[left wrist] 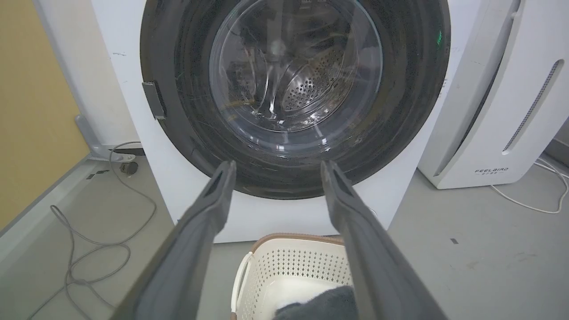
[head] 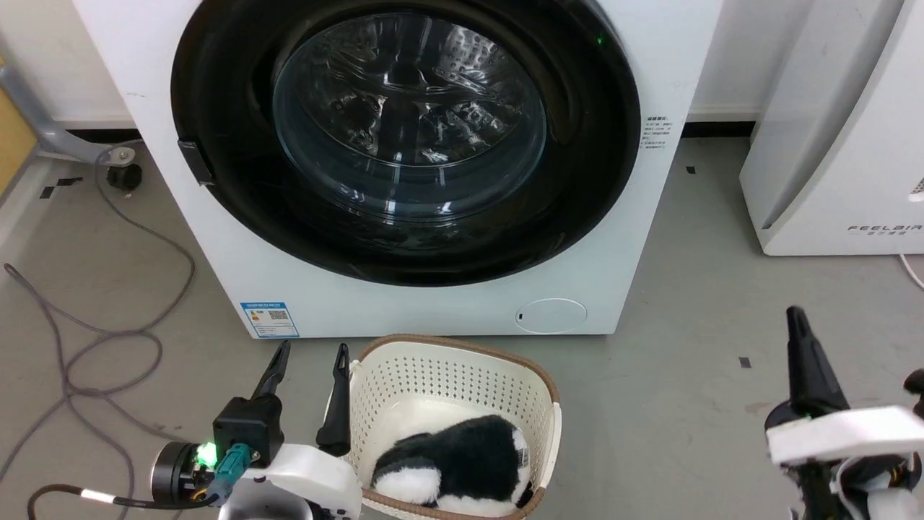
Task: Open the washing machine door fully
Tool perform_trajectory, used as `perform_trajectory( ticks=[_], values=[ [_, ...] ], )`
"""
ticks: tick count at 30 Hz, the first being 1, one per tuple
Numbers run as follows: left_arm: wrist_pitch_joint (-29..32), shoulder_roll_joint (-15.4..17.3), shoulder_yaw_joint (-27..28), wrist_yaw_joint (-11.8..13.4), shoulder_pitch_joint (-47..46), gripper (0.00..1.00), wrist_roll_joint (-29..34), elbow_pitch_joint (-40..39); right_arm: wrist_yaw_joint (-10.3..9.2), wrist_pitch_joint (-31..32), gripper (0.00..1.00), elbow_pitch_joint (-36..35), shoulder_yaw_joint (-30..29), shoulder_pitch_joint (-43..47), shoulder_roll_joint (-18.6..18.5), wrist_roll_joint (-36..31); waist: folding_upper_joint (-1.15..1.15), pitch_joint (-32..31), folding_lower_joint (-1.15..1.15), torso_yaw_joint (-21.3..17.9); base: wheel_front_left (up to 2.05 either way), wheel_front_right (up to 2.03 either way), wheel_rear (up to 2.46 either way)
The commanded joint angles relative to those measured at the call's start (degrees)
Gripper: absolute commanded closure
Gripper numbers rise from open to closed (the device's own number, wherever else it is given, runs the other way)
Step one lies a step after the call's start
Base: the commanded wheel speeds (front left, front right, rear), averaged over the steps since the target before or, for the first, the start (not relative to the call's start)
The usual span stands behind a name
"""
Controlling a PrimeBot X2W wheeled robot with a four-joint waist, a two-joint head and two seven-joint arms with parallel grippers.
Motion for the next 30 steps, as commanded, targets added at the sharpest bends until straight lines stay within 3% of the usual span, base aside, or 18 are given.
perform_trajectory(
  ticks=[1,19,30],
  values=[
    [-0.56,0.03,-0.29,0.14,-1.05,0.00,-0.56,0.30,0.03,-0.23,1.00,1.07,-0.76,-2.15,-0.24,2.59,0.00,0.21,0.00,-0.14,0.00,0.00,0.00],
    [-2.72,0.03,-1.23,0.20,-3.93,0.00,-1.58,0.26,0.03,-0.59,1.00,17.83,-3.42,-24.72,-5.77,16.91,0.00,3.99,0.00,-0.62,0.00,0.00,0.00],
    [-4.27,0.03,-2.11,-0.65,-7.07,0.00,-1.82,0.57,0.03,5.29,1.00,33.97,0.12,-45.36,-11.46,23.15,0.00,8.38,0.00,-0.10,0.00,0.00,0.00]
  ],
)
